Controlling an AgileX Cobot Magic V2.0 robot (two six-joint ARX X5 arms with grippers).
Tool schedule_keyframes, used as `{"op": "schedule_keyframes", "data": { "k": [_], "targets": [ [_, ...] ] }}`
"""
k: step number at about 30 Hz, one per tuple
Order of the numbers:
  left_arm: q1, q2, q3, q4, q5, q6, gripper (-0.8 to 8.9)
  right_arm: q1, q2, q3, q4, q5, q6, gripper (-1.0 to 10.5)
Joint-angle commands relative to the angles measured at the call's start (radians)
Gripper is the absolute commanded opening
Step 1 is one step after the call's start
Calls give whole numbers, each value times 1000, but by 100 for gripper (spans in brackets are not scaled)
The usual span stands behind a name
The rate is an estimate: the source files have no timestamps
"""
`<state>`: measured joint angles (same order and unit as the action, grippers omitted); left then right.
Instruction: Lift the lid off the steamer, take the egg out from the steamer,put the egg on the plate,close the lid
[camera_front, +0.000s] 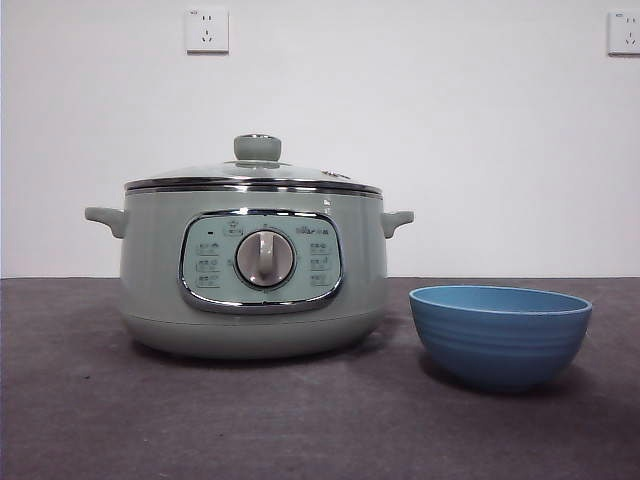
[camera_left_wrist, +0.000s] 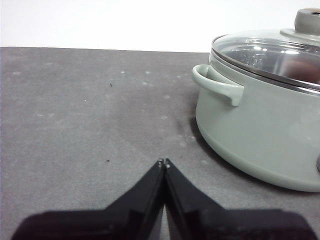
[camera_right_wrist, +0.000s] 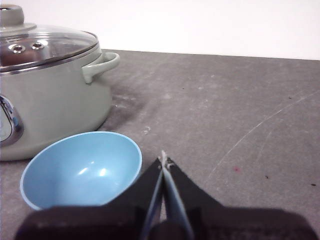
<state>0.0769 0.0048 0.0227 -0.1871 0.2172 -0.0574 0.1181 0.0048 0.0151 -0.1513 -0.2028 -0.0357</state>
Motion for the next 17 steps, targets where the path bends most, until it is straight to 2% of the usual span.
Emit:
{"op": "schedule_keyframes", "data": {
  "k": [1, 3, 7, 9, 13, 17],
  "targets": [
    [3, -3, -14, 6, 2, -43, -5, 1, -4, -10, 12, -2, 50, 0],
    [3, -3, -11, 5, 7, -64, -6, 1, -4, -10, 43, -2, 103, -2],
    [3, -2, 31, -5, 43, -108, -7, 1, -4, 5, 111, -1, 257, -11],
    [3, -1, 62, -10, 50, -125, -7, 1, 0, 24, 111, -1, 304, -11],
    [3, 13, 159, -47, 52, -160, -7, 1, 39, 84, 109, -3, 366, -12],
    [3, 53, 265, -108, 67, -159, -7, 2, 113, 178, 66, -10, 371, -12]
  ]
}}
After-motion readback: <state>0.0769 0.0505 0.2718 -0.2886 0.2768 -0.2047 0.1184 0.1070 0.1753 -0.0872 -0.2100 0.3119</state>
